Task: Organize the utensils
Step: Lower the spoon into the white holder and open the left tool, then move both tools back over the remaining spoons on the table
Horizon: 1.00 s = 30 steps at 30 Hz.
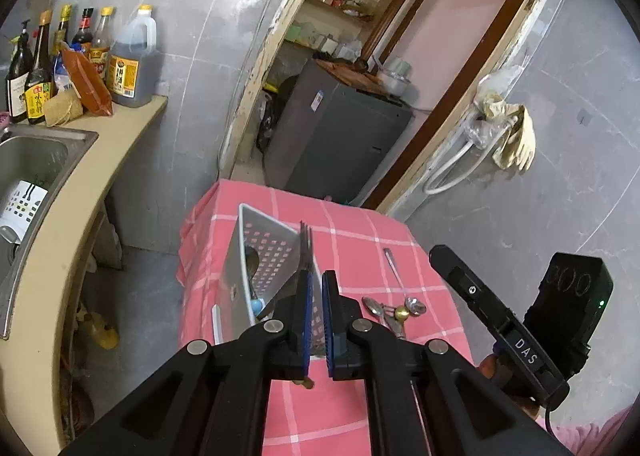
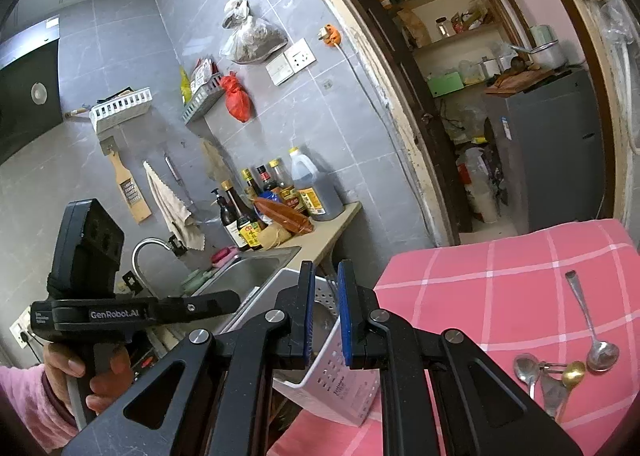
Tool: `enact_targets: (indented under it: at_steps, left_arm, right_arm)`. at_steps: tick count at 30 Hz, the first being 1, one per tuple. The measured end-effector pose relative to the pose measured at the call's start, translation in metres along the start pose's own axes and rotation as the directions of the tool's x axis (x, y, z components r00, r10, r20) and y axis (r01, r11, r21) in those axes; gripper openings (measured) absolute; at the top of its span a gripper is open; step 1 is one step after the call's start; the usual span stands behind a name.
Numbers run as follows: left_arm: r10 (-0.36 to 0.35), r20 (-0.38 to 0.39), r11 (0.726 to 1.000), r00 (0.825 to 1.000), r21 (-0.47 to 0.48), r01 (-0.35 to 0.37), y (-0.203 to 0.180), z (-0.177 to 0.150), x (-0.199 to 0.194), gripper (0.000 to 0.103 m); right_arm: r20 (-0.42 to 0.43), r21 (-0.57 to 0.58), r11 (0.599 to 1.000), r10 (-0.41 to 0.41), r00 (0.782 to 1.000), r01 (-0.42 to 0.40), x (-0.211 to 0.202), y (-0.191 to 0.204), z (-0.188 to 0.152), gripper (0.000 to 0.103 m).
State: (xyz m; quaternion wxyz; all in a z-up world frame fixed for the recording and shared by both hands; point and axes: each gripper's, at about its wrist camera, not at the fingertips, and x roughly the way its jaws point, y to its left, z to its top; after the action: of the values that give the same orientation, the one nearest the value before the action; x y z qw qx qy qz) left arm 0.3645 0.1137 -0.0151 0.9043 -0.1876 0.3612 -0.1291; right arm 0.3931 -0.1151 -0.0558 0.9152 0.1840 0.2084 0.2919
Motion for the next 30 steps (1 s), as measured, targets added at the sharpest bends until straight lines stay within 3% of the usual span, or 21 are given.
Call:
enact_targets:
  at_steps: [5,9,10,12,22,30]
  left_arm:
    - [0.011,0.068,1.0,0.998,0.016,-0.012,-0.009,-0.004,-0.007,0.017]
    - [0.015,0.139,1.0,0.99,0.023,-0.018,-0.022,-0.01,-0.013,0.048]
    - [0.017,0.165,0.999,0.986,0.033,-0.022,-0.027,-0.012,-0.015,0.05]
    - [0.018,0.191,0.998,0.981,0.053,-0.029,-0.038,-0.014,-0.017,0.054]
    - [0.013,0.302,0.991,0.953,0.121,-0.052,-0.095,-0.029,-0.019,0.09]
    - [-0.002,0.353,0.981,0.935,0.181,-0.067,-0.137,-0.049,-0.009,0.102]
  right_arm:
    - [0.035,-0.01,0.998,-0.057,0.998,0.058,-0.021,-0.005,0.006,0.025]
    - [0.067,-0.027,0.994,-0.108,0.992,0.11,-0.043,-0.011,0.015,0.038]
    - [0.079,-0.034,0.991,-0.123,0.989,0.126,-0.051,-0.013,0.018,0.041]
    - [0.102,-0.044,0.986,-0.156,0.982,0.161,-0.066,-0.017,0.024,0.047]
    - [0.228,-0.083,0.948,-0.283,0.932,0.308,-0.139,-0.034,0.047,0.089]
    - [0.278,-0.121,0.909,-0.355,0.892,0.399,-0.184,-0.048,0.055,0.099]
